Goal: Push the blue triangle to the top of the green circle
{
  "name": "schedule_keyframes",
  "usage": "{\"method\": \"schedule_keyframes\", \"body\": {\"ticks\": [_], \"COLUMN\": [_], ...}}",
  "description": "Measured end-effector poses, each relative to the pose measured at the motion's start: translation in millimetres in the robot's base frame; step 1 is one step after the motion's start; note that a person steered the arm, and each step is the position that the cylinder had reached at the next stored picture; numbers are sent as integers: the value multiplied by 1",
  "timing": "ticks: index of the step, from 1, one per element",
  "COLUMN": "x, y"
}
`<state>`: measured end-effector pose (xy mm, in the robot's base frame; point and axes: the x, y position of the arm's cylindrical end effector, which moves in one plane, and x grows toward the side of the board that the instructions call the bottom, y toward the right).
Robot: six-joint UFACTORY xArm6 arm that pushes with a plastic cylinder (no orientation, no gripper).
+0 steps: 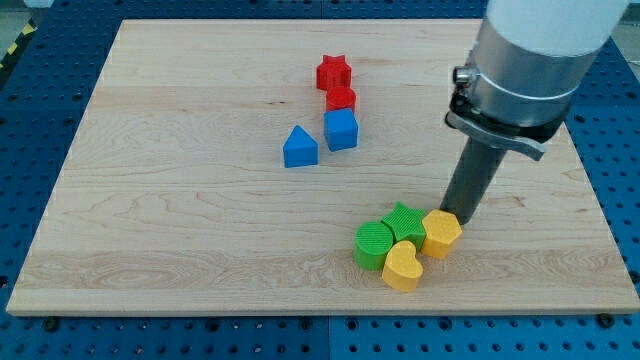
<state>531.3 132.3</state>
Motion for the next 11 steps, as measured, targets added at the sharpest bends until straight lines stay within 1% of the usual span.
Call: {"method": "schedule_keyframes", "body": {"ticks": [1,2,3,4,5,6,7,8,9,10,11], "x": [1,-20,-71,-82,-82,-82,-72,-47,-57,-123,-173], "y": [-5,-24,-68,-145,-190,-193,-190,-196,-261,-341,-327]}}
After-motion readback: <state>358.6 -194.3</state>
